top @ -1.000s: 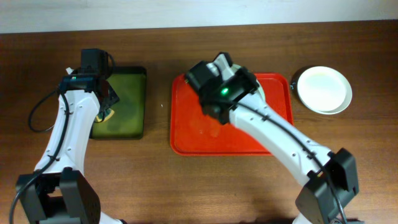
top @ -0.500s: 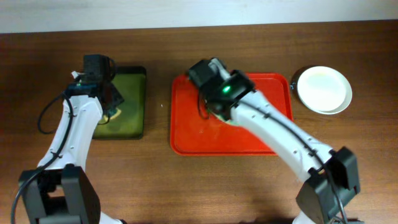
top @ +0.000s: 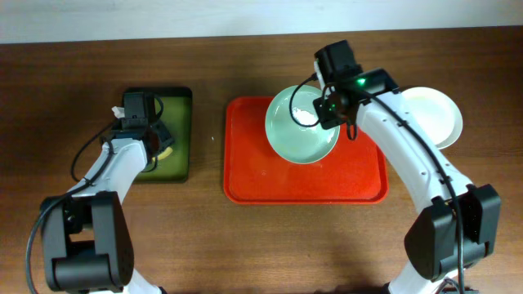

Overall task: Clean dirty plates on tray and stack at the side
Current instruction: 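Lift the light green plate with the right gripper and stack it on the pile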

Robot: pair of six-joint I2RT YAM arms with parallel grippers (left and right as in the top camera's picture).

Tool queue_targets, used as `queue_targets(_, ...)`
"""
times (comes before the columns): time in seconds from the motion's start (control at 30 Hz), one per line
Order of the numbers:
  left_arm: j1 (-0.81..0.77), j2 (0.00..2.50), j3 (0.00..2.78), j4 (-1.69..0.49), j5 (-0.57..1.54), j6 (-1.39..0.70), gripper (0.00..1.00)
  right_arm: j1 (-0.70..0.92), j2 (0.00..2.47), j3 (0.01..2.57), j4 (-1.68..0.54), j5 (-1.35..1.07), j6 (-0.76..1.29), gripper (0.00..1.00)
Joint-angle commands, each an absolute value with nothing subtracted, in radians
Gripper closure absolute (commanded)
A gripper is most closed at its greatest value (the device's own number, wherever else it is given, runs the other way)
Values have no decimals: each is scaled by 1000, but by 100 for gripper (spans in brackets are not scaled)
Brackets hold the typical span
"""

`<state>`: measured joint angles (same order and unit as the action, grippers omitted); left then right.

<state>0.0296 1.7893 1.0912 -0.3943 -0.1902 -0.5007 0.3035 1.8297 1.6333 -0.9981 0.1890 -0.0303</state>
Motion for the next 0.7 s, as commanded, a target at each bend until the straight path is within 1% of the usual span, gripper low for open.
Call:
queue_targets(0.0, 34, 1659, 1136, -434, -186, -466, 39, 239, 1816, 1644, -989, 39, -17, 96)
queue_targets(0.03, 34, 1597, 1142, -442, -186, -466, 34, 219, 1804, 1648, -984, -28, -17, 96)
queue_targets(0.07, 34, 1549, 1142, -447, -186, -466, 24, 202, 1792, 1655, -982, -103, -18, 96)
queue_targets(0.1, 34, 1499, 1142, -459, -186, -466, 6, 180, 1773, 1661, -972, -212, -18, 96)
queue_targets(0.13, 34, 1452, 1142, -477, -178, -466, 0, 160, 1753, 1663, -959, -336, -18, 96)
queue_targets(0.23, 34, 1354, 1142, -521, -179, -466, 1, 67, 1685, 1663, -889, -748, -17, 96)
queue_targets(0.27, 34, 1338, 1142, -521, -179, -466, 1, 39, 1667, 1663, -880, -774, -17, 96)
queue_targets(0.3, 34, 1328, 1142, -521, -179, -466, 0, 18, 1653, 1663, -880, -747, -17, 96)
queue_targets(0.37, 34, 1324, 1142, -521, -179, -466, 1, -19, 1620, 1663, -916, -507, -18, 96)
queue_targets(0.43, 34, 1325, 1142, -522, -179, -466, 1, -11, 1600, 1663, -971, -144, -18, 96)
queue_targets(0.5, 34, 1325, 1142, -522, -179, -466, 1, 24, 1600, 1662, -1028, 227, -17, 96)
queue_targets(0.53, 34, 1325, 1142, -522, -179, -466, 0, 57, 1607, 1654, -1057, 458, -17, 96)
queue_targets(0.57, 34, 1325, 1142, -522, -179, -466, 1, 84, 1611, 1645, -1073, 612, -6, 96)
queue_targets(0.6, 34, 1325, 1142, -522, -179, -466, 1, 120, 1611, 1635, -1085, 775, 54, 96)
queue_targets(0.67, 34, 1325, 1142, -522, -179, -466, 1, 180, 1611, 1634, -1104, 944, 104, 96)
